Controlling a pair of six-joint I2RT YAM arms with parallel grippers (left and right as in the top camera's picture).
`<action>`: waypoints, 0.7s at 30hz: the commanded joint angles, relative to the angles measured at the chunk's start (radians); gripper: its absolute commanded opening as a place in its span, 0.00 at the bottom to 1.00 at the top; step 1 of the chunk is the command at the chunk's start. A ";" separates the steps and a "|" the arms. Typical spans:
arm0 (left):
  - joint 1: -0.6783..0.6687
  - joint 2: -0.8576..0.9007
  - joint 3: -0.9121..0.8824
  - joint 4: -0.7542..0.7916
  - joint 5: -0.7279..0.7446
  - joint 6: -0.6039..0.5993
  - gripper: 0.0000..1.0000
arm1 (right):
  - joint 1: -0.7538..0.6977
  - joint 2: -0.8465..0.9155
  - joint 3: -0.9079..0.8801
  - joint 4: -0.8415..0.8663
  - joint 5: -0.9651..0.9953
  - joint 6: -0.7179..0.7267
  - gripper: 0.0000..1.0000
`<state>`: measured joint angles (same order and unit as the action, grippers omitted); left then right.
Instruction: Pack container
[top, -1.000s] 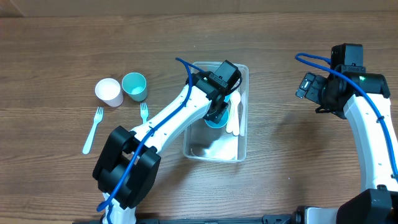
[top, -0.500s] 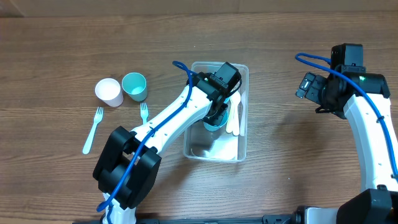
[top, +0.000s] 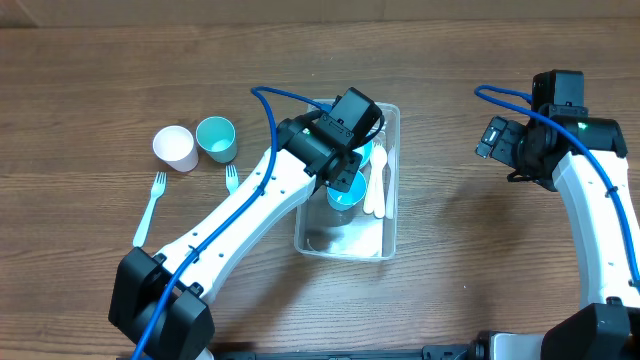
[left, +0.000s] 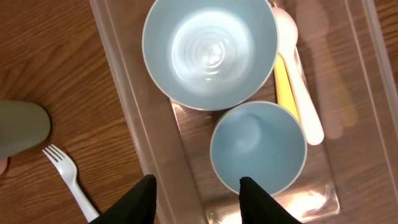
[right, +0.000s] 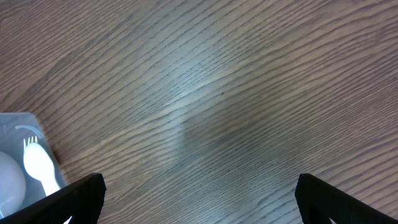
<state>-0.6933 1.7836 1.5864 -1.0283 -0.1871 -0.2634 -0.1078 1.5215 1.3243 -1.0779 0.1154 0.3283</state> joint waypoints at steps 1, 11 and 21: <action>-0.002 0.000 -0.001 -0.023 0.024 -0.015 0.39 | 0.000 -0.024 0.022 0.002 0.007 -0.002 1.00; -0.004 0.027 -0.019 -0.016 0.050 -0.173 0.09 | 0.000 -0.024 0.022 0.002 0.007 -0.002 1.00; -0.009 0.027 -0.175 0.114 0.051 -0.291 0.20 | 0.000 -0.024 0.022 0.002 0.007 -0.002 1.00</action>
<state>-0.6941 1.7962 1.4628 -0.9546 -0.1448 -0.4908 -0.1078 1.5215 1.3243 -1.0782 0.1150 0.3286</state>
